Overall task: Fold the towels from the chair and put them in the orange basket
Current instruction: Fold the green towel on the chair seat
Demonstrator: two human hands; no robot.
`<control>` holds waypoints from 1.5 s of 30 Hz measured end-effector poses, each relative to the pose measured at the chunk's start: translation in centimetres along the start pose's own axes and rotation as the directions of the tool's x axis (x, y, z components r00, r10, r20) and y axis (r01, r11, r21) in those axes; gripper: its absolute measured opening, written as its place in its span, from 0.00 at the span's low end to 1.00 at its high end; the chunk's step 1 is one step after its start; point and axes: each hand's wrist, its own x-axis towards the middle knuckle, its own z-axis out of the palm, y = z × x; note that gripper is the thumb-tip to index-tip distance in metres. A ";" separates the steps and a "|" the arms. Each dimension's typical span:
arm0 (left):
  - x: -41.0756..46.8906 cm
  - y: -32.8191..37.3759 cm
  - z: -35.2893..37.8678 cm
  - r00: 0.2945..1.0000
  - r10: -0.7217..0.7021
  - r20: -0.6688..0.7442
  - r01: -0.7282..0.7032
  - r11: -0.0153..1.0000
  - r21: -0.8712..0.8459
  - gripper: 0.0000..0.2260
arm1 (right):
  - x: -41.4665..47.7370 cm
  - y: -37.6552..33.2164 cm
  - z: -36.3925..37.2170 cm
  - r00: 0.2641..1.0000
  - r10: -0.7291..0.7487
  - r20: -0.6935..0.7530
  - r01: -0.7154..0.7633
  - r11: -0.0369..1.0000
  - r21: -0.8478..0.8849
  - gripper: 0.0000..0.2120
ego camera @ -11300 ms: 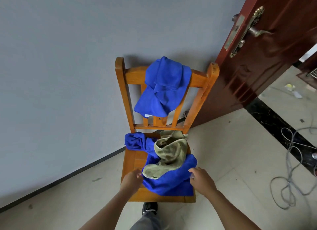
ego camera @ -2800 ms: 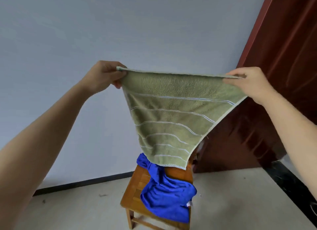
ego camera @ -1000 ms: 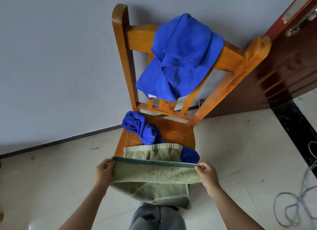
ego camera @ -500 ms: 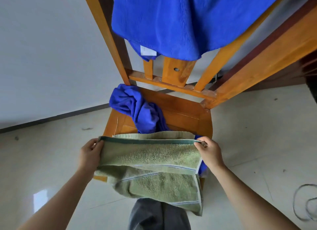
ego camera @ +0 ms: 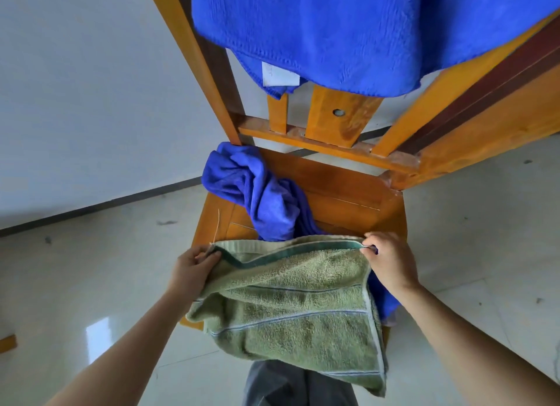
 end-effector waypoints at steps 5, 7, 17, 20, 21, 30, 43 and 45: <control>1.8 -1.0 0.8 0.998 0.027 -0.062 -0.021 0.994 0.106 0.09 | -0.3 0.0 0.1 0.995 -0.089 -0.034 0.085 0.990 -0.112 0.04; 2.4 -1.4 1.0 0.991 0.067 -0.113 -0.044 0.979 0.198 0.04 | -0.3 -0.1 0.1 0.985 -0.167 -0.048 0.158 0.974 -0.160 0.08; 2.4 -1.8 0.9 0.940 0.306 0.149 -0.279 0.445 0.851 0.18 | -1.0 -0.4 0.1 0.926 -0.375 0.044 0.358 0.834 -0.419 0.13; 2.6 -1.7 0.2 0.934 0.328 0.145 -0.288 0.444 0.848 0.12 | -1.0 -0.4 -0.1 0.936 -0.351 -0.004 0.329 0.880 -0.343 0.13; 2.6 -1.8 -0.1 0.930 0.322 0.180 -0.312 0.426 0.849 0.11 | -1.1 -0.2 -0.2 0.946 -0.324 -0.006 0.308 0.904 -0.298 0.13; 2.0 -2.4 -1.3 0.890 0.338 0.307 -0.456 0.646 0.612 0.20 | -1.0 0.5 -0.1 0.995 -0.091 0.027 0.092 0.995 -0.039 0.03; 3.4 -1.6 -1.3 0.927 0.305 0.220 -0.371 0.650 0.663 0.11 | -0.7 0.0 -0.1 0.997 -0.014 0.077 0.017 0.999 -0.046 0.03; 3.7 -1.2 -1.6 0.910 0.348 0.224 -0.409 0.669 0.621 0.09 | -0.6 0.0 0.0 0.996 -0.002 0.092 0.006 0.999 -0.048 0.03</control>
